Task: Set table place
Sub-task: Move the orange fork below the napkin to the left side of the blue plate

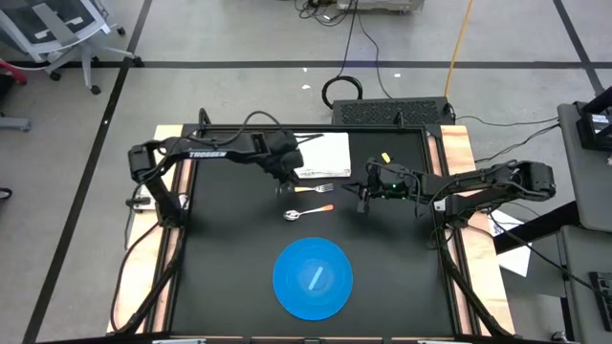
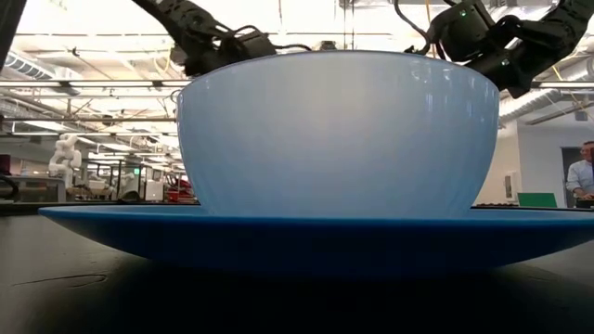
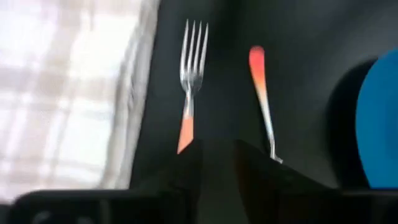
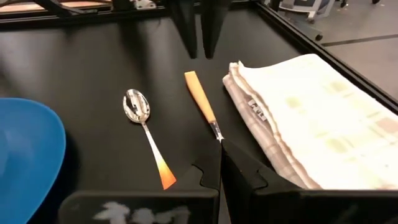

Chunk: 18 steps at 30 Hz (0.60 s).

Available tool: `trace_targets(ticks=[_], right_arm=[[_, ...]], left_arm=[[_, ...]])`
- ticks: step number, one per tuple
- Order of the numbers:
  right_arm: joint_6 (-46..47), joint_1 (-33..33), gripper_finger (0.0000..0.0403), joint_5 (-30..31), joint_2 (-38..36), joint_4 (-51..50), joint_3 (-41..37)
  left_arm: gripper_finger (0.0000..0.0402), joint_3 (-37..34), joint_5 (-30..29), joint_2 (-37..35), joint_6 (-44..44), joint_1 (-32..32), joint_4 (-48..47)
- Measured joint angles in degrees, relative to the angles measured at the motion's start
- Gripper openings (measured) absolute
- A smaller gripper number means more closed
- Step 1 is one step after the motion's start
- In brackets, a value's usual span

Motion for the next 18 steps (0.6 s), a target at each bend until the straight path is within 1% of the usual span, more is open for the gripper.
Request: trace_targets(ticks=[4, 8, 10, 13, 18], right_arm=[[0.31, 0.02, 0.0, -0.01, 0.0, -0.34, 0.0], [0.44, 0.02, 0.0, -0.01, 0.0, -1.24, 0.0], [0.44, 0.02, 0.0, -0.01, 0.0, -1.61, 0.0], [0.32, 0.02, 0.0, -0.01, 0.0, -1.62, 0.0], [0.26, 0.02, 0.0, -0.01, 0.02, -1.65, 0.0]], left_arm=[[0.0161, 3.53, -0.46, 4.43, -0.06, -0.21, -3.38], [0.0199, 6.6, -0.71, 8.1, 0.72, -0.66, -6.06], [0.0205, 8.16, -2.28, 9.65, 1.63, -0.92, -7.93], [0.0204, 10.62, -4.28, 11.76, 3.52, -1.59, -11.19], [0.0191, 13.1, -4.61, 14.66, 4.73, -2.49, -14.79]])
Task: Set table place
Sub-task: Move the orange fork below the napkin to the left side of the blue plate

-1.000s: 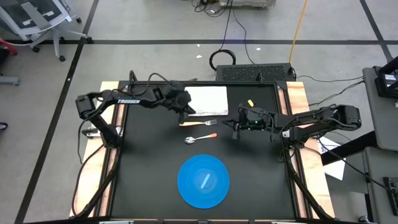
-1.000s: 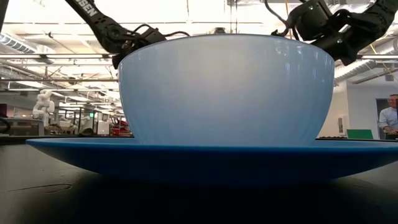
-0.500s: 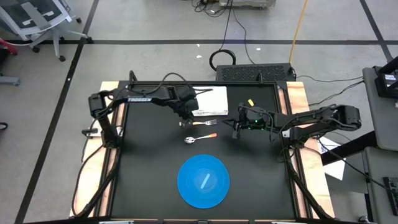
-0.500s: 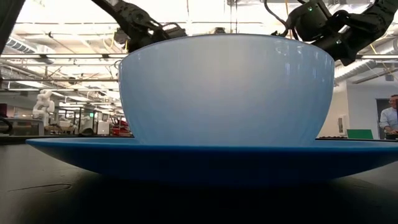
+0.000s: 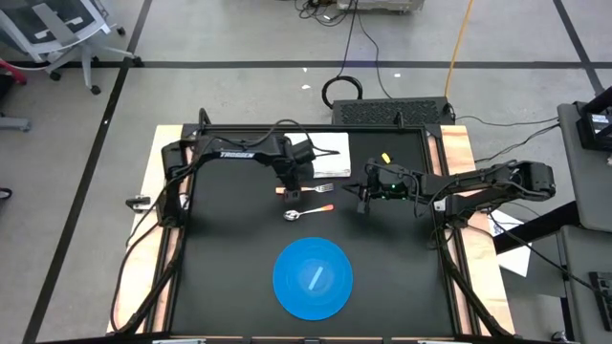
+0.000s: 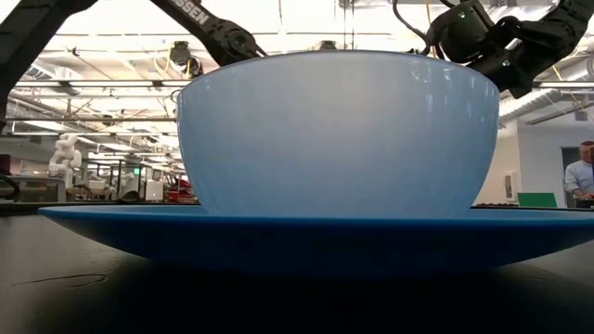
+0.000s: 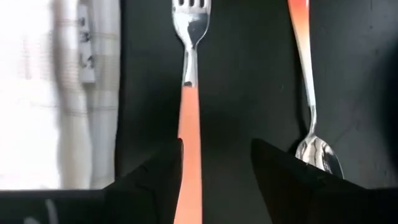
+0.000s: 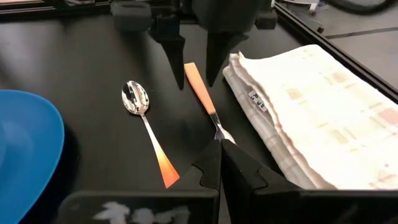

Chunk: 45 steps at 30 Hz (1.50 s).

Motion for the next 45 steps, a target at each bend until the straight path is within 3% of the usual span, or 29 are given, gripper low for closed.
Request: trace_targets(ticks=[45], right_arm=[[0.22, 0.0, 0.0, -0.01, 0.0, 0.43, 0.0]], left_arm=[[0.0179, -0.15, -4.19, 4.99, 2.92, 0.2, 0.27]])
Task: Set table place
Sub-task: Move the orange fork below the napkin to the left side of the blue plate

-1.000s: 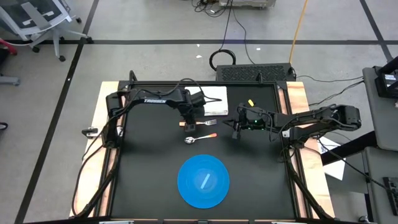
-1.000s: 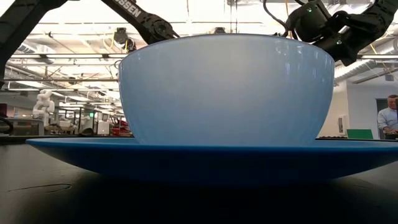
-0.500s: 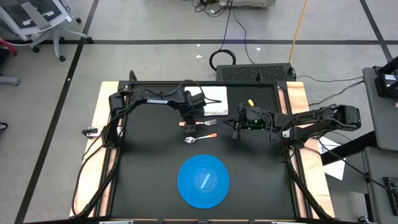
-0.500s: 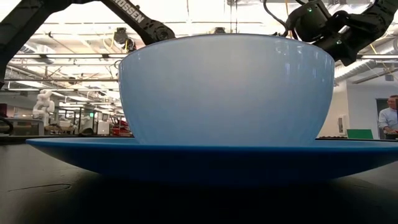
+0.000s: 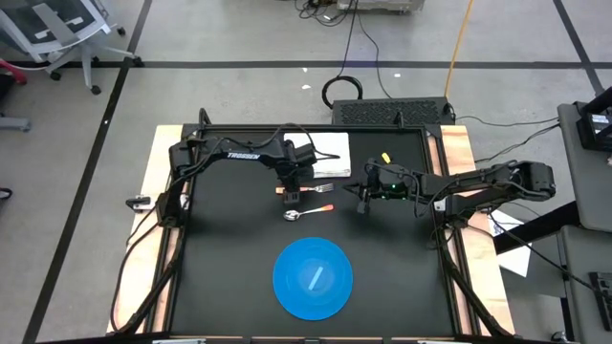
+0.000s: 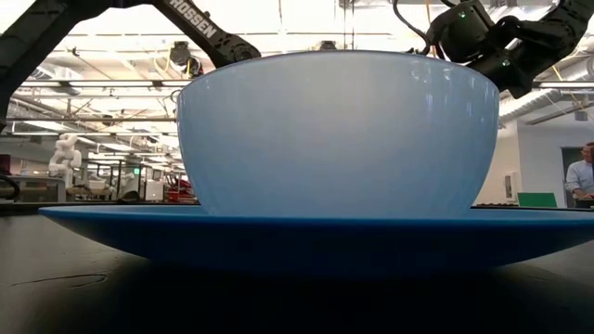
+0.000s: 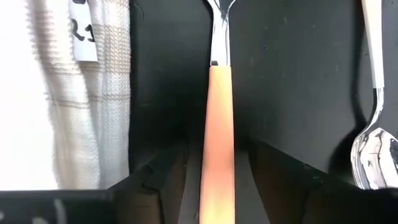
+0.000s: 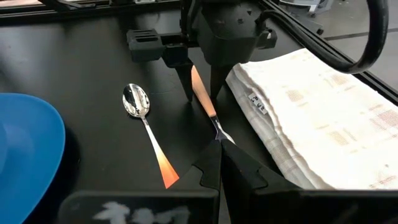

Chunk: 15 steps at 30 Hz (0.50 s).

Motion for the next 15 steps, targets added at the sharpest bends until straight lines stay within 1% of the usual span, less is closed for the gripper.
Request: trace_targets(ticks=[2, 4, 10, 11, 15], right_arm=[[0.0, 0.0, 0.0, -0.01, 0.0, 0.0, 0.0], [0.0, 0.0, 0.0, -0.01, 0.0, 0.01, 0.0], [0.0, 0.0, 0.0, -0.01, 0.0, 0.01, 0.0], [0.0, 0.0, 0.0, 0.0, 0.0, 0.01, 0.0], [0.0, 0.0, 0.0, -0.01, 0.0, 0.01, 0.0]], left_arm=[[0.017, 0.0, -0.09, 0.05, 0.02, 0.0, -0.05], [0.015, -0.04, -0.18, 0.08, -0.15, 0.02, -0.13], [0.006, -0.09, -0.6, 0.17, -0.18, 0.13, -0.07], [0.0052, -0.1, -0.6, 0.2, -0.18, 0.11, -0.09], [0.0053, -0.11, -0.55, 0.22, -0.51, 0.04, -0.13]])
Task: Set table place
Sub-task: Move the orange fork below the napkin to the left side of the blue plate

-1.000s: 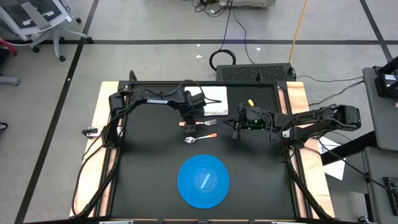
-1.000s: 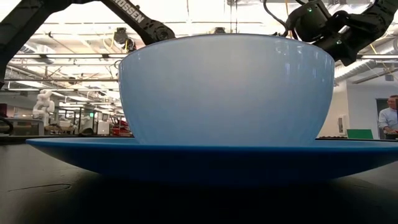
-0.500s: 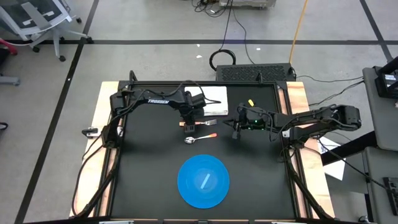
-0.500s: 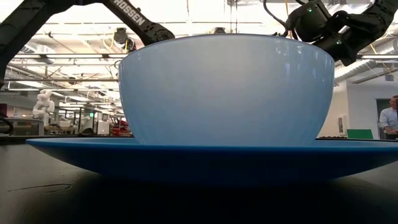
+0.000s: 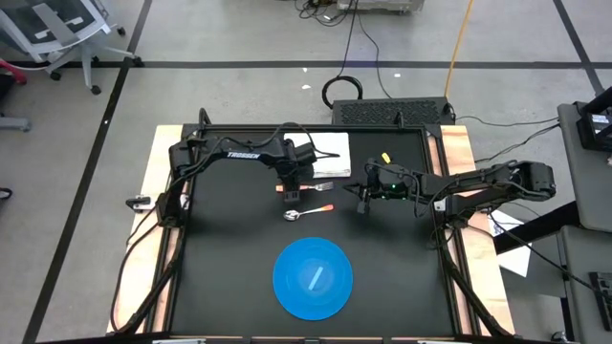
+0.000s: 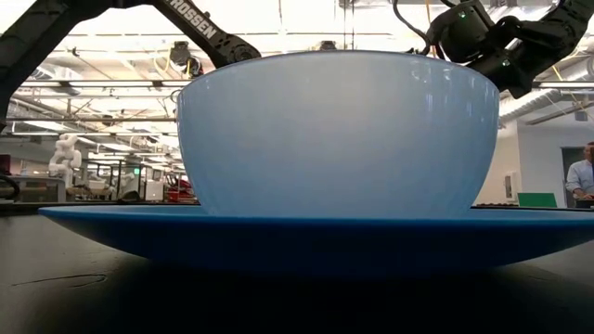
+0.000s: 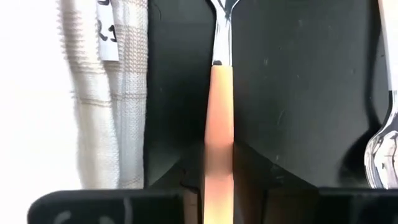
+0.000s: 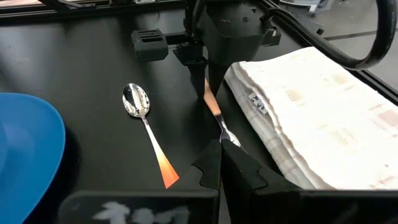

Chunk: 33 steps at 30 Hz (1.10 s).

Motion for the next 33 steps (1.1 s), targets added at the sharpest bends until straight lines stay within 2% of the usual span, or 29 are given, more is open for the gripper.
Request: trace_targets(ticks=[9, 16, 24, 33], right_arm=[[-0.38, 0.0, 0.0, 0.0, 0.0, -0.03, 0.0], [-0.44, 0.0, 0.0, 0.0, 0.0, -0.43, 0.0], [-0.44, 0.0, 0.0, 0.0, 0.0, -0.28, 0.0], [0.29, 0.04, 0.0, -0.04, 0.0, -0.49, 0.0]], left_arm=[[0.0052, 3.83, 0.09, -0.54, -3.14, -2.07, -6.15], [0.0052, 5.01, -1.96, -6.35, -6.68, -5.22, -6.64], [0.0052, 4.8, -5.92, -14.82, -18.2, -8.23, -8.45], [0.0052, 4.22, -14.71, -21.95, -35.66, -15.2, -14.64]])
